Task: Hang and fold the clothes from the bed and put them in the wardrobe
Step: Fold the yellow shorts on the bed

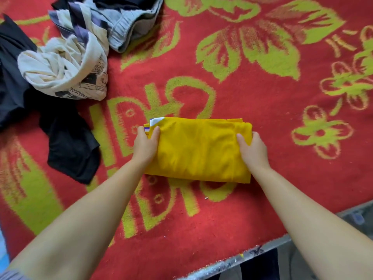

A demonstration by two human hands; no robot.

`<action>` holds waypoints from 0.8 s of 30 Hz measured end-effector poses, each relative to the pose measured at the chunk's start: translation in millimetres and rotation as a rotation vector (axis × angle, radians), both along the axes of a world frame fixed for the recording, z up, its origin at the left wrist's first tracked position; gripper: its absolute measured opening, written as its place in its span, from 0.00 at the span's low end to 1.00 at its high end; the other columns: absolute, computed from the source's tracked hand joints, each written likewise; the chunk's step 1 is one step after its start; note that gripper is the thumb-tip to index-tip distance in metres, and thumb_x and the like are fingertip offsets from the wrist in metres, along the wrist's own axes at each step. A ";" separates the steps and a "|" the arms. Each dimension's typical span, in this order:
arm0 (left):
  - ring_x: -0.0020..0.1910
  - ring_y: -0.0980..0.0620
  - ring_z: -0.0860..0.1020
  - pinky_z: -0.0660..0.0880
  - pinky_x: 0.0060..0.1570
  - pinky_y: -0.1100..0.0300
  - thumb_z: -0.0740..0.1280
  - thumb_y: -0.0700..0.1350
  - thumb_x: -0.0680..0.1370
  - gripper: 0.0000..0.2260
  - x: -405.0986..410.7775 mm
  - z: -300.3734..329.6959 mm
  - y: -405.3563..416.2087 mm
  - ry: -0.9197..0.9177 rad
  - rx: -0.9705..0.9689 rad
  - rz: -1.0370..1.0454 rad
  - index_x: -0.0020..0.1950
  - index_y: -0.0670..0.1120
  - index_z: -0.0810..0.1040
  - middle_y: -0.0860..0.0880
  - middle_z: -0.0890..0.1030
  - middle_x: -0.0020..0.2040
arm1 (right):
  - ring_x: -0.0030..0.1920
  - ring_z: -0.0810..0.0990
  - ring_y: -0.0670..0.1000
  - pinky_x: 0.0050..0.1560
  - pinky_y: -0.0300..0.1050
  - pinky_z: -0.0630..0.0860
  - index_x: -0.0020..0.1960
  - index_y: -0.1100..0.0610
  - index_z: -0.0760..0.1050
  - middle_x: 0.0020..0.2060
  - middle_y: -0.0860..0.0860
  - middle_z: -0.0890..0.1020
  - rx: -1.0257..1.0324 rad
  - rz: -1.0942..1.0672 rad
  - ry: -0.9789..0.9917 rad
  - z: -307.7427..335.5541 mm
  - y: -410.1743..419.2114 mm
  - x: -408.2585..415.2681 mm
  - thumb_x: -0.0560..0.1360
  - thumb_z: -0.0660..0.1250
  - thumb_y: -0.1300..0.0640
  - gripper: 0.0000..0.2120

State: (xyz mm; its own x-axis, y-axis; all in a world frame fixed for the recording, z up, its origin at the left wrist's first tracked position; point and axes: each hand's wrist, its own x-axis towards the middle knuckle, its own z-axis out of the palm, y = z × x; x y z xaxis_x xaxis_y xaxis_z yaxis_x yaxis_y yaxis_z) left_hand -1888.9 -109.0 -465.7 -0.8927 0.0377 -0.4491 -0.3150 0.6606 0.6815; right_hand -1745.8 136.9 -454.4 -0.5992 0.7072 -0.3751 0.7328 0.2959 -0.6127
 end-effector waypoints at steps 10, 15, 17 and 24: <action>0.56 0.42 0.75 0.69 0.48 0.52 0.56 0.57 0.81 0.23 -5.7 -13.9 -8.0 0.197 -0.097 -0.004 0.71 0.45 0.63 0.44 0.75 0.59 | 0.58 0.74 0.65 0.52 0.54 0.68 0.58 0.64 0.71 0.57 0.65 0.76 0.079 -0.019 -0.095 -16.5 8.9 -15.4 0.82 0.56 0.53 0.15; 0.72 0.42 0.61 0.58 0.70 0.39 0.61 0.57 0.78 0.31 21.1 6.0 -23.7 0.610 -0.334 -0.521 0.76 0.43 0.57 0.39 0.63 0.73 | 0.75 0.59 0.62 0.71 0.62 0.56 0.76 0.59 0.58 0.74 0.61 0.63 0.466 0.408 -0.020 9.6 -18.4 22.0 0.75 0.67 0.48 0.35; 0.76 0.41 0.55 0.55 0.69 0.32 0.67 0.59 0.72 0.39 52.1 6.6 -27.9 0.747 -0.385 -1.017 0.77 0.46 0.54 0.39 0.57 0.77 | 0.76 0.54 0.63 0.68 0.72 0.53 0.77 0.54 0.57 0.76 0.59 0.59 0.590 0.793 -0.009 13.6 -47.9 36.9 0.68 0.73 0.45 0.44; 0.75 0.39 0.33 0.43 0.70 0.35 0.60 0.43 0.79 0.43 66.3 -13.7 -2.6 0.398 -0.719 -1.131 0.70 0.56 0.22 0.41 0.28 0.74 | 0.75 0.37 0.67 0.67 0.76 0.43 0.72 0.41 0.25 0.77 0.52 0.34 0.554 0.964 -0.427 -12.3 -73.3 16.1 0.78 0.61 0.54 0.45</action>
State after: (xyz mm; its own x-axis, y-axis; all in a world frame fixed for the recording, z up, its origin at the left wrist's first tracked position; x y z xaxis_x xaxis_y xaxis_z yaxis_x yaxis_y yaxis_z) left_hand -1822.6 -111.6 -479.4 -0.6041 0.6868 -0.4043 0.7493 0.6622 0.0054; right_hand -1729.7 63.5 -466.7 -0.8735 0.1625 -0.4588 0.1768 0.9842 0.0119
